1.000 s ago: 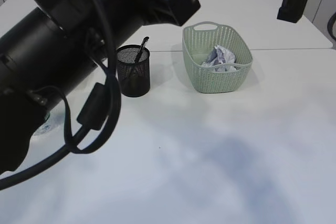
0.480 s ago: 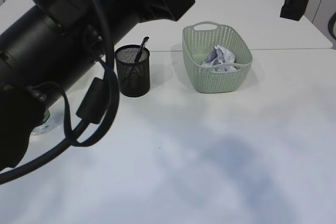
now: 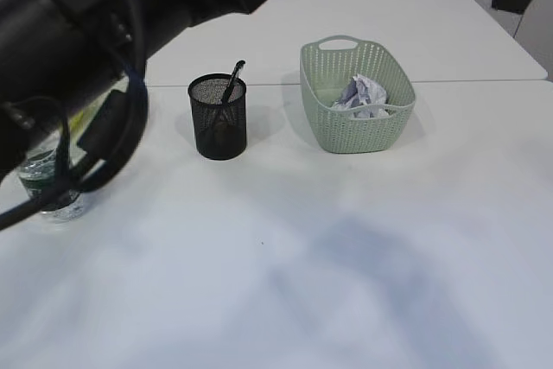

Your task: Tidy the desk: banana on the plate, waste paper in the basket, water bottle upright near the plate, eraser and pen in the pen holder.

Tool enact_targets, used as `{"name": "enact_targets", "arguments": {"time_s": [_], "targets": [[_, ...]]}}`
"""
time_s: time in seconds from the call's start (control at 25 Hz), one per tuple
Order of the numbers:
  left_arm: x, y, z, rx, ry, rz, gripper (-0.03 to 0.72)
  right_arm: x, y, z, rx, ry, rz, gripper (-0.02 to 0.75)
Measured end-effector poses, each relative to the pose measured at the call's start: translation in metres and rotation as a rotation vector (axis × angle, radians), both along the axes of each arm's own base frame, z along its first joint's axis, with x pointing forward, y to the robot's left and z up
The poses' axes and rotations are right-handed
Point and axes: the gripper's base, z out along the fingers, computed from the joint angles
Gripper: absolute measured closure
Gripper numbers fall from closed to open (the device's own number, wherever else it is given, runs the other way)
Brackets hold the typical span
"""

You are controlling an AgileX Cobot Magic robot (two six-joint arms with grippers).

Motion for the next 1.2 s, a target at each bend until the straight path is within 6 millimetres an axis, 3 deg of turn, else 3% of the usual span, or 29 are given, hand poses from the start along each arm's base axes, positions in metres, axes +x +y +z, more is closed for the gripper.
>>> {"name": "enact_targets", "arguments": {"time_s": [0.44,0.76,1.2], "targets": [[0.028,0.040,0.009,0.241,0.234,0.127,0.634,-0.004,-0.004,-0.017,-0.447,-0.159,0.021,0.391],[0.063,0.050,0.033,0.455,0.350,0.202,0.634,-0.010,-0.010,-0.041,-0.806,-0.155,0.146,0.391],[0.126,0.045,0.000,0.625,0.683,0.257,0.634,-0.018,-0.030,-0.066,-1.199,-0.045,0.254,0.391]]}}
